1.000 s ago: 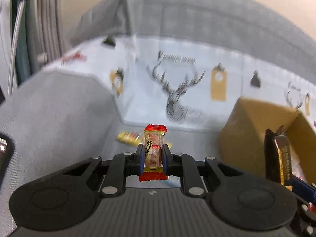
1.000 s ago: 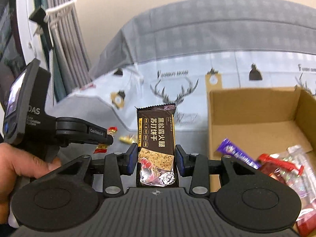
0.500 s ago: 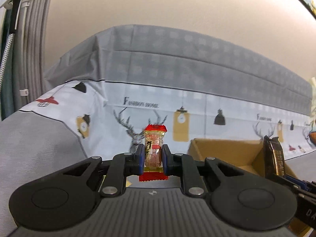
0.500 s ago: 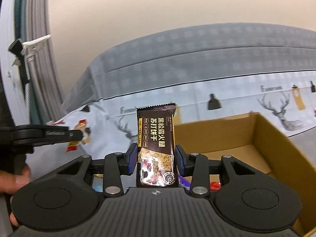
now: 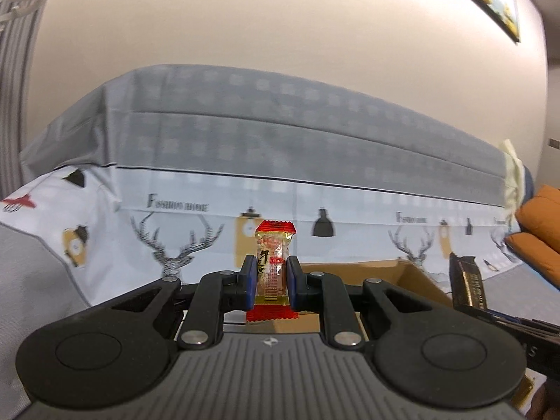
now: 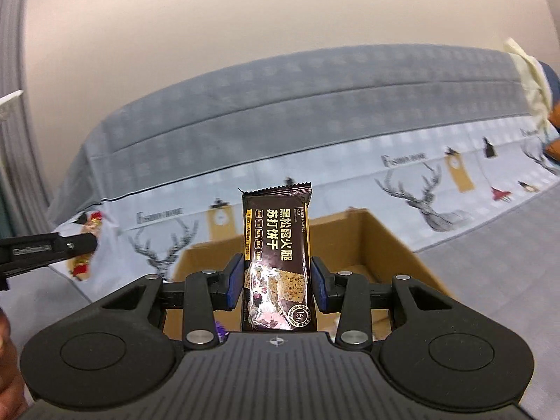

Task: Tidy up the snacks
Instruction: 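Carry the red-yellow packet and chocolate bar over the box with both tools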

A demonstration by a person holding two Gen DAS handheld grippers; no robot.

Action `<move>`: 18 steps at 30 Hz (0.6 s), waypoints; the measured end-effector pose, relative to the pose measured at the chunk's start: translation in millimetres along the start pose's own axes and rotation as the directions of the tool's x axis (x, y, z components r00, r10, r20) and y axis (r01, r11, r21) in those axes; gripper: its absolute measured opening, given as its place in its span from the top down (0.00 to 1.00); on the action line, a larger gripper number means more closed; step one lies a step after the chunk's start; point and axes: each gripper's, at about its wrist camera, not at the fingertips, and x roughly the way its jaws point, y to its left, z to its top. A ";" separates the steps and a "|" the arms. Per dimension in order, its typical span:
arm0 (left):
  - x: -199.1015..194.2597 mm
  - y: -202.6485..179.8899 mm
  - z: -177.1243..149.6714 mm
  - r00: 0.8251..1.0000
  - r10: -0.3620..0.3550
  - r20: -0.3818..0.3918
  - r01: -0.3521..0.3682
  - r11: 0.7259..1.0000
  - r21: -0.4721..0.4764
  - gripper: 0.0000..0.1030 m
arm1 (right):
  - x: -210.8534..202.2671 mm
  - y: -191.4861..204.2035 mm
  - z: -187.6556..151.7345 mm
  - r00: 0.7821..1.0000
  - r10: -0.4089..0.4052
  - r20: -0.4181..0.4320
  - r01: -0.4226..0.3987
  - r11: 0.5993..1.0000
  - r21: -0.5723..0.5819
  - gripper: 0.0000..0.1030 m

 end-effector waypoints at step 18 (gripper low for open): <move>11.6 -50.8 -13.6 0.993 -0.115 0.007 0.114 0.990 0.084 0.82 | 2.4 -21.0 -0.2 0.997 -0.081 -0.012 0.082 0.997 0.018 0.59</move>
